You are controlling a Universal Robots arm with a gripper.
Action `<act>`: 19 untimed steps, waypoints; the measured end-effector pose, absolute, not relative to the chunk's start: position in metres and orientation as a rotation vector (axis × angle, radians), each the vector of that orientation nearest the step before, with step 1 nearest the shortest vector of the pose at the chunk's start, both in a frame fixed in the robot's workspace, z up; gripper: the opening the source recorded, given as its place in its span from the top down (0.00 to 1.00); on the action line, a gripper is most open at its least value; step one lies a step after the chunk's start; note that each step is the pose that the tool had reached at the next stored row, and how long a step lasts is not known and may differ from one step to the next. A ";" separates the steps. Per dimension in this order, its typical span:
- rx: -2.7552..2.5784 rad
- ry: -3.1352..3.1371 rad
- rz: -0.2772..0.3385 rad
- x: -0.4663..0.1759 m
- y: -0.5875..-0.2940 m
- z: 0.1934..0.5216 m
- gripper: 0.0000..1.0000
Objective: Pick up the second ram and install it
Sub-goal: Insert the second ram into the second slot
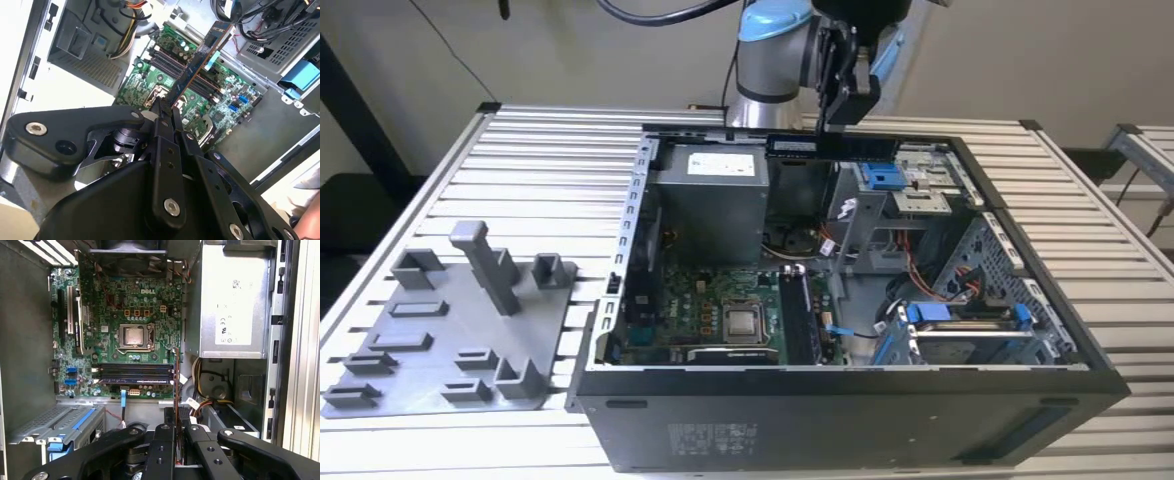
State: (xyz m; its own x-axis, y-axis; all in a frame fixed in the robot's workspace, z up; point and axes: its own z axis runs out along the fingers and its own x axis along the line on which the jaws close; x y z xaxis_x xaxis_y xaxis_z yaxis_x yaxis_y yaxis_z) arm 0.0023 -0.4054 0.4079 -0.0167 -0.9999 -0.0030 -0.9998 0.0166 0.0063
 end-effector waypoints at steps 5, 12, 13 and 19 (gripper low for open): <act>2.201 -2.238 -0.010 0.002 -0.405 0.408 0.86; 2.190 -2.249 -0.010 0.002 -0.405 0.408 0.86; 2.182 -2.257 -0.010 0.002 -0.405 0.408 0.86; 2.093 -2.340 -0.010 0.002 -0.405 0.407 0.86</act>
State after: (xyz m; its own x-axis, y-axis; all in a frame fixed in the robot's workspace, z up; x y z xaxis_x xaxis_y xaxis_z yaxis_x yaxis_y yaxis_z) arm 0.0023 -0.4054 0.4073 -0.1110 -0.9938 -0.0025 -0.9938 0.1110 0.0064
